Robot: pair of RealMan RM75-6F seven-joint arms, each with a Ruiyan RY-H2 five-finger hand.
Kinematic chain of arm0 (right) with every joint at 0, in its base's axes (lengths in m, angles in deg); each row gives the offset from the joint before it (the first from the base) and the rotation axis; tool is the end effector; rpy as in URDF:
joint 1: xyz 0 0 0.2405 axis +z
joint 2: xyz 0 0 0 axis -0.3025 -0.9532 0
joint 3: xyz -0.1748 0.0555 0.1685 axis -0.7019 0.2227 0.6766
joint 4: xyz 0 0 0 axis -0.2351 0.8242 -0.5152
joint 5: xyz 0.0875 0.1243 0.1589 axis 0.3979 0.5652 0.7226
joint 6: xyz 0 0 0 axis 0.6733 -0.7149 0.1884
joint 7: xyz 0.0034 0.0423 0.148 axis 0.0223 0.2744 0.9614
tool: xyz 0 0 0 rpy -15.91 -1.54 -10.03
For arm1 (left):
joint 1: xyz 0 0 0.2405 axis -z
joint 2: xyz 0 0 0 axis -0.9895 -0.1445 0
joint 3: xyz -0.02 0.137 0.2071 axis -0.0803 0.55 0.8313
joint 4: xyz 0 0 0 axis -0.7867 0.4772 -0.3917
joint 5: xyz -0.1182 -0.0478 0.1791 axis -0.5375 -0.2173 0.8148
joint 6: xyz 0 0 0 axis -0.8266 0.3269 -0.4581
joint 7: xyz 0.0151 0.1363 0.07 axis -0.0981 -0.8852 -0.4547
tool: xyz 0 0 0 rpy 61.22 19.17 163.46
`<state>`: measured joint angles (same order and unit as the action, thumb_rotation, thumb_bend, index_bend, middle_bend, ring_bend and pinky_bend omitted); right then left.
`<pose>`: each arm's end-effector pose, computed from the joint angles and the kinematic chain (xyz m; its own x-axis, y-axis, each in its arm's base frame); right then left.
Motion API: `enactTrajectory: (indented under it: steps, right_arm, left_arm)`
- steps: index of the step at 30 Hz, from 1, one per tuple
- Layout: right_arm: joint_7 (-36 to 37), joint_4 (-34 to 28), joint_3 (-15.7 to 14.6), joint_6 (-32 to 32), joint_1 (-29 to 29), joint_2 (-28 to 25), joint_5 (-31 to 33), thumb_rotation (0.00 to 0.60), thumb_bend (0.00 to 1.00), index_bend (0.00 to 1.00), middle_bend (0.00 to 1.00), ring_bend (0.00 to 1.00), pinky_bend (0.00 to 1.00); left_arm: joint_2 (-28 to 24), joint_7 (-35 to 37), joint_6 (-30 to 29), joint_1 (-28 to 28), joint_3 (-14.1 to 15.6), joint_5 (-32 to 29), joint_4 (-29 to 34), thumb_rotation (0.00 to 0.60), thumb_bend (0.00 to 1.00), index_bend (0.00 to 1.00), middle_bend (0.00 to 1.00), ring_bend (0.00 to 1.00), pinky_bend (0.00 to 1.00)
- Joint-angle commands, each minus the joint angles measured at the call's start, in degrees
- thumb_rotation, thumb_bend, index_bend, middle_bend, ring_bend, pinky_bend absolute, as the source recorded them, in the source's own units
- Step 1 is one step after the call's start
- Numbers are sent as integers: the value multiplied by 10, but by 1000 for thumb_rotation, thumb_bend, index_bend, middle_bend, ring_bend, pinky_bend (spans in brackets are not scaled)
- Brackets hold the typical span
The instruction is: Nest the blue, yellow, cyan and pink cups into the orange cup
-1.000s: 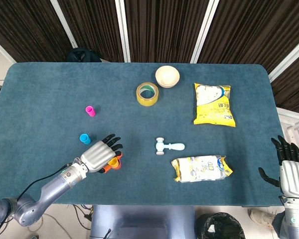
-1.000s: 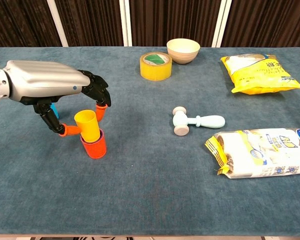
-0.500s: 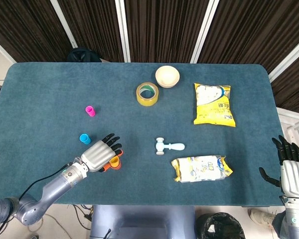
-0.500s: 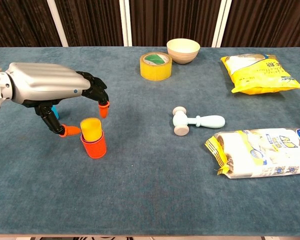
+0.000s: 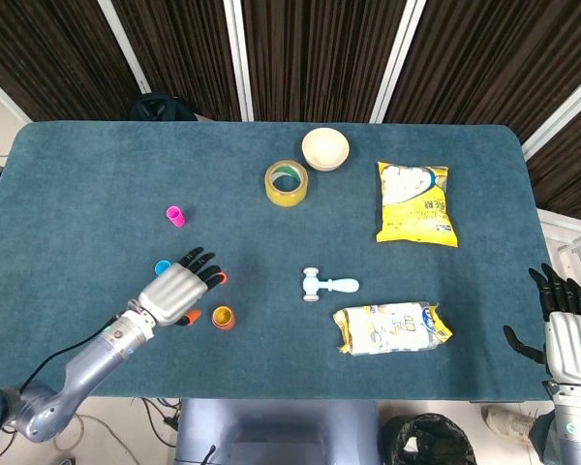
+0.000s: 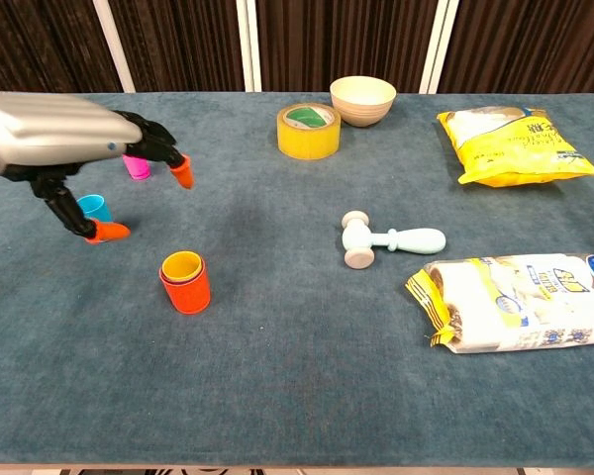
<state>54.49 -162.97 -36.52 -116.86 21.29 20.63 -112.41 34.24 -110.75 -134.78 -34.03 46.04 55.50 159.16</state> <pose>-0.3117 -0.2020 0.1462 0.2798 0.0931 0.9555 -0.9574 0.1014 0.2705 -0.1357 0.3022 0.0239 0.7226 0.2600 0.6405 0.6445 -0.5885 -0.4882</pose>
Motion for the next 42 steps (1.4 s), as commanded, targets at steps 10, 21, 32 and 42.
enactTrajectory:
  steps: [10, 21, 32, 42]
  right_arm:
    - [-8, 0, -4, 7, 2, 4, 1, 600, 324, 106, 44, 96, 3]
    - [-15, 4, -6, 13, 4, 10, 3, 600, 324, 106, 44, 96, 3]
    - [-21, 6, -7, 15, 5, 13, 3, 600, 324, 106, 44, 96, 2]
    - [-21, 7, -7, 16, 6, 14, 4, 600, 324, 106, 44, 96, 3]
  left_arm:
    - [-7, 65, -15, -42, 11, -2, -87, 600, 296, 246, 175, 0, 7]
    - [32, 108, 4, -54, 9, -7, -171, 600, 296, 259, 175, 0, 8]
    - [66, 130, 18, -52, -8, -17, -222, 600, 296, 266, 175, 0, 8]
    - [85, 128, 28, -48, -14, -13, -237, 600, 297, 342, 176, 0, 8]
